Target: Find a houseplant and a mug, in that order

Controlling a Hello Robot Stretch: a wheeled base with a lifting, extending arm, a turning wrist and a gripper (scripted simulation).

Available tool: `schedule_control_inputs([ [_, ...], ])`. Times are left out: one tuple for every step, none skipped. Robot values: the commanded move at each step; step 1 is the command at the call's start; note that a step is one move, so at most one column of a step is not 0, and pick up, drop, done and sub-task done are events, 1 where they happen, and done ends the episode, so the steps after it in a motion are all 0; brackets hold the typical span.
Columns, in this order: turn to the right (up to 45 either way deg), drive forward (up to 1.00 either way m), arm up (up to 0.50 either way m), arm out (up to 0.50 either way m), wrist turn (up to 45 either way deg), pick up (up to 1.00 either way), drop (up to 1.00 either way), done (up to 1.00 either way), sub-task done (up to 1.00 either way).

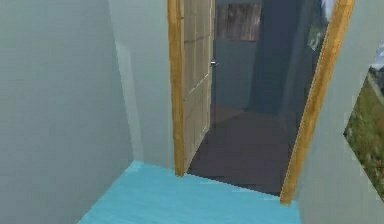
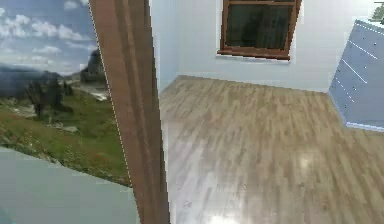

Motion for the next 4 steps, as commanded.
schedule_control_inputs([
  [24.0,0.00,0.00,0.00,0.0,0.00,0.00,0.00,0.00],
  [0.0,0.05,0.00,0.00,0.0,0.00,0.00,0.00,0.00],
  [-9.0,0.00,0.00,0.00,0.0,0.00,0.00,0.00,0.00],
  [0.0,1.00,0.00,0.00,0.0,0.00,0.00,0.00,0.00],
])
